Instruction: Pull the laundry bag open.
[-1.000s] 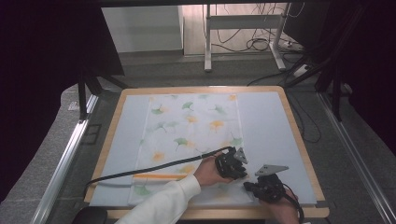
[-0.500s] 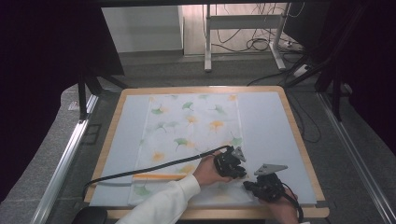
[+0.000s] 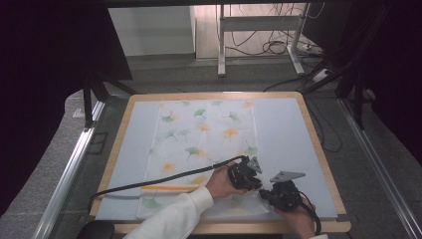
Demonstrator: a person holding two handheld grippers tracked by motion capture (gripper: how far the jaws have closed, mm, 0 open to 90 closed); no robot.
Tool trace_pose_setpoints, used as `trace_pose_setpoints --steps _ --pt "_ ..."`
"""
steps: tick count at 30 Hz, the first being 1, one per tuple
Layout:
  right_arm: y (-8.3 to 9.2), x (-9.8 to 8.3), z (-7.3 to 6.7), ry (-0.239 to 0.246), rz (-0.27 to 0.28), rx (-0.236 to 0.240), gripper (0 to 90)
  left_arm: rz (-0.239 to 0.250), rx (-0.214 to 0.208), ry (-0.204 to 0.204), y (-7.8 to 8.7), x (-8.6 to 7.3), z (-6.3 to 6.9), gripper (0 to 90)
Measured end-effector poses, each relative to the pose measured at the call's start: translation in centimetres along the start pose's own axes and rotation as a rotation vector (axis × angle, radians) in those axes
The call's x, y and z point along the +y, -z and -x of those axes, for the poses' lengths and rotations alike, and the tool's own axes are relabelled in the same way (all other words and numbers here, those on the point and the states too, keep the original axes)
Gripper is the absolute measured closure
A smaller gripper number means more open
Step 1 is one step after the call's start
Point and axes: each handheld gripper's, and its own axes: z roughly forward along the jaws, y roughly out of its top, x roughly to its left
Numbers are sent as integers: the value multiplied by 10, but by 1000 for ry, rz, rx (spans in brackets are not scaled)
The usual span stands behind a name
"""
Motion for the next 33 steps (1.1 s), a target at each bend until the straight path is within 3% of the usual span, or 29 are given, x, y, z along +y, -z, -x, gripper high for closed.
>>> trace_pose_setpoints --steps 13,33 --pt "-1 -1 4 -43 9 24 894 -19 6 -28 4 -4 1 847" --pt "-1 -3 8 -61 19 45 894 -21 4 -20 11 -13 0 851"
